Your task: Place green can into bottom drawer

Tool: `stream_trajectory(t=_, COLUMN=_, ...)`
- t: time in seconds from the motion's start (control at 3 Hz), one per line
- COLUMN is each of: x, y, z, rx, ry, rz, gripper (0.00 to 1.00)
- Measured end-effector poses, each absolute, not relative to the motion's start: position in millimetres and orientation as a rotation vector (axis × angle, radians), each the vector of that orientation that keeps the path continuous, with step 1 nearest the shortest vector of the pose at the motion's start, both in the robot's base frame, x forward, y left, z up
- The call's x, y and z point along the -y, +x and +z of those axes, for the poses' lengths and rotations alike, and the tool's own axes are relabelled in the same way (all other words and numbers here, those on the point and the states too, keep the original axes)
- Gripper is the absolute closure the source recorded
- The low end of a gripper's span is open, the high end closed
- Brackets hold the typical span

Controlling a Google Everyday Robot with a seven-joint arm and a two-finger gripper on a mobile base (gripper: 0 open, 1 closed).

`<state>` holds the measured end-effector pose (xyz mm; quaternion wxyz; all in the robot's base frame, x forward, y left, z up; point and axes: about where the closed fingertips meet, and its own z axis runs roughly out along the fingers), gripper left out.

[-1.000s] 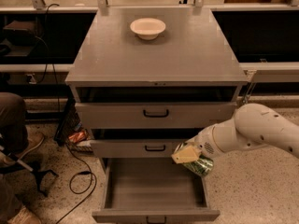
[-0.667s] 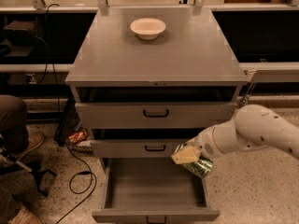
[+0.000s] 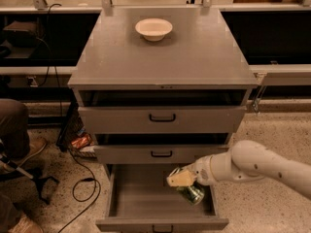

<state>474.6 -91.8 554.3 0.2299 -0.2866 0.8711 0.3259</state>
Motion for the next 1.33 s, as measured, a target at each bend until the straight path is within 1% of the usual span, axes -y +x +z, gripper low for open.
stream_trajectory(t=0.33, x=61, y=477, z=487, rx=-2.368, ry=-0.686, rz=0.981, gripper=1.00)
stream_trajectory(t=0.67, x=60, y=485, z=464, rx=-2.367, ry=-0.610, rz=0.964, gripper=1.00)
stream_trajectory(t=1.0, x=60, y=485, z=469, rx=-2.366, ry=-0.621, rz=0.961, gripper=1.00)
stream_trajectory(t=1.33, x=60, y=488, z=459, rx=-2.369, ry=-0.607, rz=0.915, gripper=1.00)
